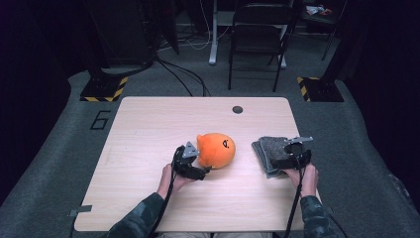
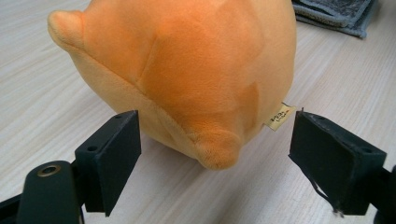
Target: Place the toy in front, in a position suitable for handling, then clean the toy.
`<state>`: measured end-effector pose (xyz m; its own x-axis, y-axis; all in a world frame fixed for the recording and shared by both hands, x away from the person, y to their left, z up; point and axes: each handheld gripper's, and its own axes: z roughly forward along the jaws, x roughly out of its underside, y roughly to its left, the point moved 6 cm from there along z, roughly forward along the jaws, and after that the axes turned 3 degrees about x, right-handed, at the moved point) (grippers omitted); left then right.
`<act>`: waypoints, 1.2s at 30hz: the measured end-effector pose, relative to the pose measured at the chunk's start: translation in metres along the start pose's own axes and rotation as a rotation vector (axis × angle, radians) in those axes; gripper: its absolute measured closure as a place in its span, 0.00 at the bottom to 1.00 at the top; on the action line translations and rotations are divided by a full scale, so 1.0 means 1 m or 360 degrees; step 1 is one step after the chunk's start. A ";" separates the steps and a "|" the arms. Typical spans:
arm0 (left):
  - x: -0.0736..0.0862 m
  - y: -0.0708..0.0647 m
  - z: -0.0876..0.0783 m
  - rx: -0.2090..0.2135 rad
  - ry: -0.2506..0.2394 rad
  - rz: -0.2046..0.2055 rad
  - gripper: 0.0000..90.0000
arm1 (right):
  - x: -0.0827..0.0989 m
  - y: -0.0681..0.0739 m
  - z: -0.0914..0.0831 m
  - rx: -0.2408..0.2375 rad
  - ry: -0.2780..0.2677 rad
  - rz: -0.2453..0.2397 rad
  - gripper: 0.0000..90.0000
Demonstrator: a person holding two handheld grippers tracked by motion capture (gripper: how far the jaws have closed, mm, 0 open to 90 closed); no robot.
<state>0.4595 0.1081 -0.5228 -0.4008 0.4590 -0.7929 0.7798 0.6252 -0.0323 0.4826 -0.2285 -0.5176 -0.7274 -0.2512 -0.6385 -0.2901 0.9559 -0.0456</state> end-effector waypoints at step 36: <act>0.006 0.005 0.006 0.0014 0.0034 -0.0012 0.49 | -0.002 0.000 0.045 0.0049 0.0250 0.0010 0.43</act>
<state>0.4641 0.1102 -0.5309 -0.4167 0.4677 -0.7795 0.7809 0.6232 -0.0435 0.5122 -0.2215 -0.5503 -0.8182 -0.2636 -0.5110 -0.2680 0.9611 -0.0668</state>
